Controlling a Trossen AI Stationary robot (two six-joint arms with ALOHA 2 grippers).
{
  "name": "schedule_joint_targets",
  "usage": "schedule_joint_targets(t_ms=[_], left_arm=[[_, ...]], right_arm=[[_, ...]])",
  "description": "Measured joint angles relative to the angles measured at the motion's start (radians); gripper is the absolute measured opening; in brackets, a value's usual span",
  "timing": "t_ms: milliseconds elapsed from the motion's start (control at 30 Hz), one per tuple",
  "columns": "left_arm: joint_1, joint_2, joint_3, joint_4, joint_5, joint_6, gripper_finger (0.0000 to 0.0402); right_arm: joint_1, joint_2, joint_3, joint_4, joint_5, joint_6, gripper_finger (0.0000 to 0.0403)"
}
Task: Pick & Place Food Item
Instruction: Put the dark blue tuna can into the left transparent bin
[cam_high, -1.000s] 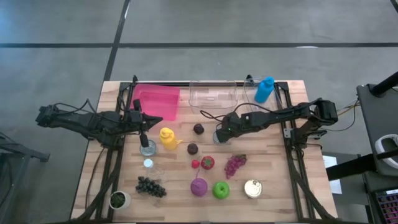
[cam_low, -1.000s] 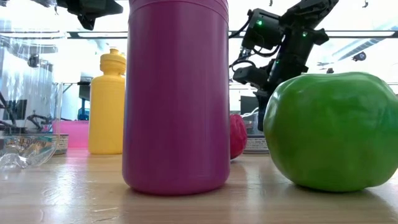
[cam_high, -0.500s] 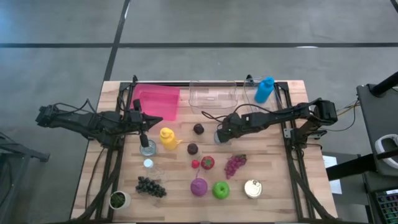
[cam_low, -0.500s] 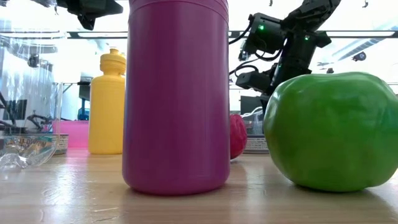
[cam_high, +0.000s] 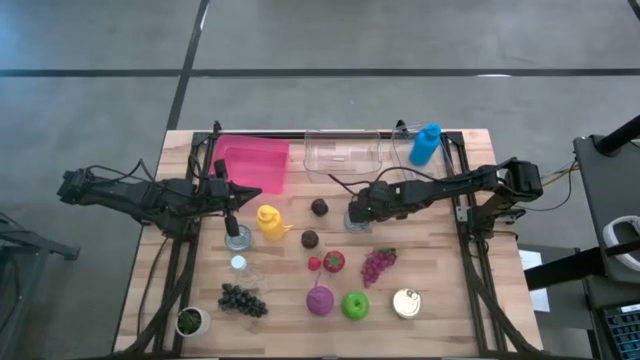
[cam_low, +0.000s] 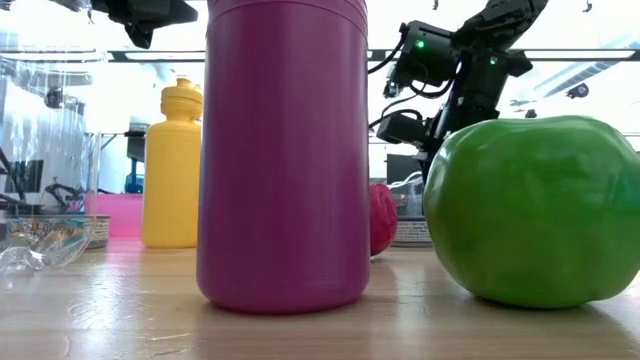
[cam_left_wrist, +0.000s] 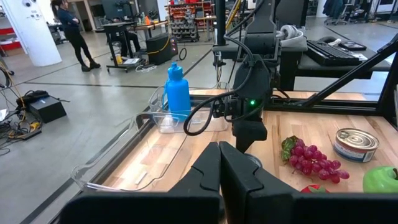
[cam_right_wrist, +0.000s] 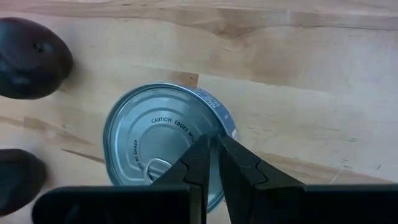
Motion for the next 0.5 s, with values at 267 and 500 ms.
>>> schedule_joint_targets(t_ms=[267, 500], left_arm=[[0.0, 0.0, 0.0, 0.0, 0.0, 0.0, 0.0001], [0.0, 0.0, 0.0, 0.0, 0.0, 0.003, 0.0001]], right_arm=[[0.0, 0.0, 0.0, 0.004, -0.003, -0.091, 0.0031], [0.0, 0.0, 0.0, 0.007, -0.003, -0.102, 0.0031]])
